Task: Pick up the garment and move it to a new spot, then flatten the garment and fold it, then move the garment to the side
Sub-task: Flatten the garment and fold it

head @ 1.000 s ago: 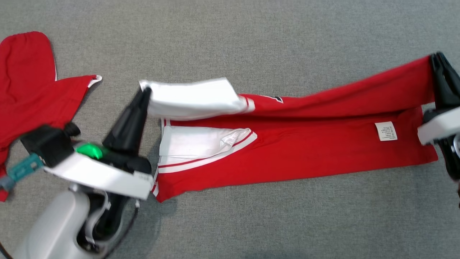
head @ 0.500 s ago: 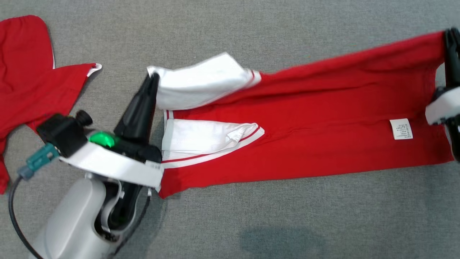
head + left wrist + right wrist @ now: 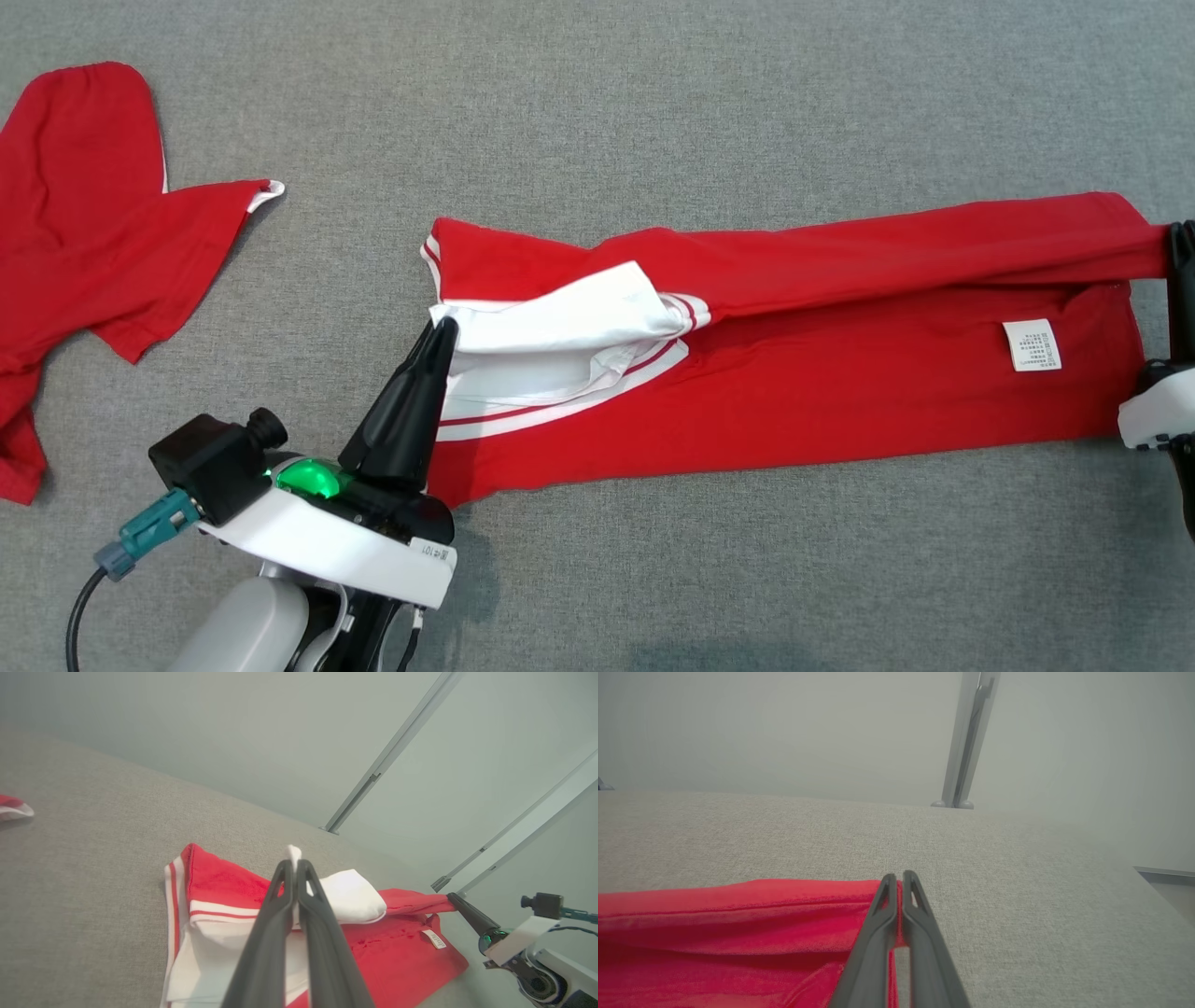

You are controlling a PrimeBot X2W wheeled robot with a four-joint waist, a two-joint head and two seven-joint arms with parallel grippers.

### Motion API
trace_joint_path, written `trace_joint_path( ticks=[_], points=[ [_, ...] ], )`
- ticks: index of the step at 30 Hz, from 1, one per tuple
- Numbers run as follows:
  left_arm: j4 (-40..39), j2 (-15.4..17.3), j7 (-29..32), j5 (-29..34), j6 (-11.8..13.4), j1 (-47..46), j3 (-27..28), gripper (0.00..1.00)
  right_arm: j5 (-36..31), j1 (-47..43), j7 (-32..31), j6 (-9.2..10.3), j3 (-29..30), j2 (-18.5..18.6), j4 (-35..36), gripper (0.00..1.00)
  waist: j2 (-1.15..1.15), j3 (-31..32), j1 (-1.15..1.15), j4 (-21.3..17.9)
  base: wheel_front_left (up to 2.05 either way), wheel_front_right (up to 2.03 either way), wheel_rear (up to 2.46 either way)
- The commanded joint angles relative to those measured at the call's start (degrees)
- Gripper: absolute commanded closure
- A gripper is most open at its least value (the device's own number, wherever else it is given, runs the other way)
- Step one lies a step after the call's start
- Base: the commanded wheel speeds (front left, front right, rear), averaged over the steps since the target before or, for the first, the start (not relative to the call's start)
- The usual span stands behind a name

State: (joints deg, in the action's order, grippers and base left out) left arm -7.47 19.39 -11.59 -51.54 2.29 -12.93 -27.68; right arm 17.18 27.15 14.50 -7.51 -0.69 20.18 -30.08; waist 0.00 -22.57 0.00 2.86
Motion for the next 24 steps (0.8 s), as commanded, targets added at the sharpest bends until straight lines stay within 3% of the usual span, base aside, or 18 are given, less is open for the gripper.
trace_joint_path(
  ticks=[1, 8, 21, 22, 23, 24],
  points=[
    [-1.8, 1.5, 0.2, -0.2, 0.8, 0.0, 1.9, 1.0, -0.3, -1.7, 0.5, 0.02, -0.4, 1.0, 1.6, 1.0, 0.0, 0.0, 0.0, 0.0, 0.0, 0.0, 0.0],
    [-1.8, 1.6, 2.7, -1.0, 2.6, 1.9, 0.5, 1.0, -0.1, -4.0, 0.5, 0.02, -0.7, 0.6, 1.1, 1.0, 0.0, -0.2, 0.0, 0.3, 0.0, 0.0, 0.0],
    [5.0, 0.5, 3.0, -0.2, 4.2, 1.7, -0.6, 1.0, 2.5, -7.3, 0.5, 0.02, -4.2, 0.6, -1.4, 1.0, 0.0, 0.7, 0.0, 0.4, 0.0, 0.0, 0.0],
    [5.5, 0.6, 3.2, -0.1, 4.5, 1.7, -0.7, 1.0, 2.6, -7.3, 0.5, 0.02, -4.4, 0.5, -1.6, 0.9, 0.0, 0.9, 0.0, 0.3, 0.0, 0.0, 0.0],
    [5.9, 0.6, 3.2, 0.1, 4.7, 1.7, -0.8, 0.88, 2.6, -7.3, 0.5, 0.02, -4.6, 0.4, -1.7, 0.7, 0.0, 0.9, 0.0, 0.1, 0.0, 0.0, 0.0],
    [6.3, 0.5, 3.2, 0.2, 4.9, 1.7, -0.8, 0.64, 2.6, -7.2, 0.5, 0.02, -4.8, 0.3, -1.9, 0.33, 0.0, 1.1, 0.0, 0.0, 0.0, 0.0, 0.0]
  ],
)
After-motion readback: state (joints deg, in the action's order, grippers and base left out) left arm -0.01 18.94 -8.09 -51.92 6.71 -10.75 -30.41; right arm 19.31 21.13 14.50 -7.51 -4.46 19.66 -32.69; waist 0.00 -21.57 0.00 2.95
